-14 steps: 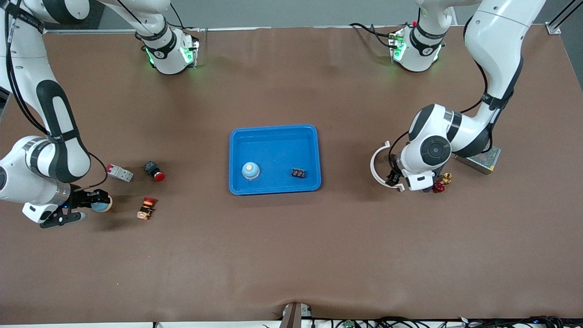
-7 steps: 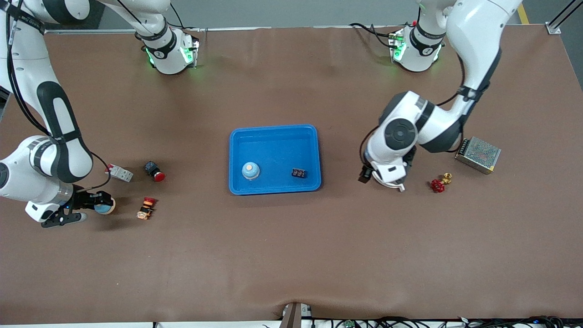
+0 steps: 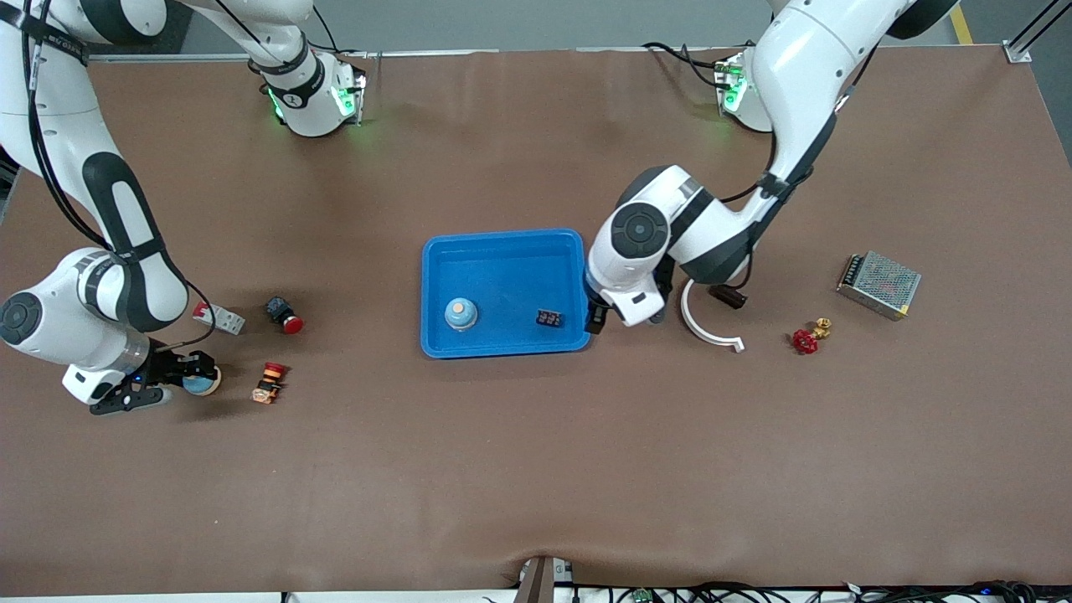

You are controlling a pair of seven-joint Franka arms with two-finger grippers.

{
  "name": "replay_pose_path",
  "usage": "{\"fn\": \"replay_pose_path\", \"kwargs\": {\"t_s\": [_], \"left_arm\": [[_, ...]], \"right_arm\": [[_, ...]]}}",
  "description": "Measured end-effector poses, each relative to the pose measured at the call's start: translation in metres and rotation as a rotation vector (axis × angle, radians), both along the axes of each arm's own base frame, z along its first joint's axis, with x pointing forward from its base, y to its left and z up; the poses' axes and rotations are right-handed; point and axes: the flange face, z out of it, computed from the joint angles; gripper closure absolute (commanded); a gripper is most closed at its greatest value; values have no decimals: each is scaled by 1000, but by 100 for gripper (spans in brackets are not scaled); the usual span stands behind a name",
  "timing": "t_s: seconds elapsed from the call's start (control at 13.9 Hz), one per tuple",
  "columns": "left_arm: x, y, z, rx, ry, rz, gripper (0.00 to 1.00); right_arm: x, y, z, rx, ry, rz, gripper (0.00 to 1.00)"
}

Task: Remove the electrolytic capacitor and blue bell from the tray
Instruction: 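Release the bell with the right gripper while the left gripper returns to the tray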

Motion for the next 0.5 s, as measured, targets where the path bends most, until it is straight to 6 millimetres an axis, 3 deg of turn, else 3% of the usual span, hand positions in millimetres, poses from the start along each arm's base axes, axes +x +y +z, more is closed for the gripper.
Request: {"fn": "replay_pose_path", "kwargs": {"t_s": [0.22, 0.29, 0.36, 0.43, 0.5], "left_arm": [[-5, -25, -8, -50, -42, 14, 0], [-5, -31, -12, -47, -59, 24, 0], [-6, -38, -18, -34, -75, 35, 0], [-7, -46, -26, -16, -91, 48, 0], [-9, -54, -34, 3, -107, 58, 0]], "right_arm": [[0, 0, -2, 1, 2, 0, 100], [0, 0, -2, 1, 2, 0, 83], [0, 0, -2, 1, 2, -1, 14], [0, 0, -2, 1, 3, -1, 0], [-1, 1, -3, 2, 5, -1, 0]]}}
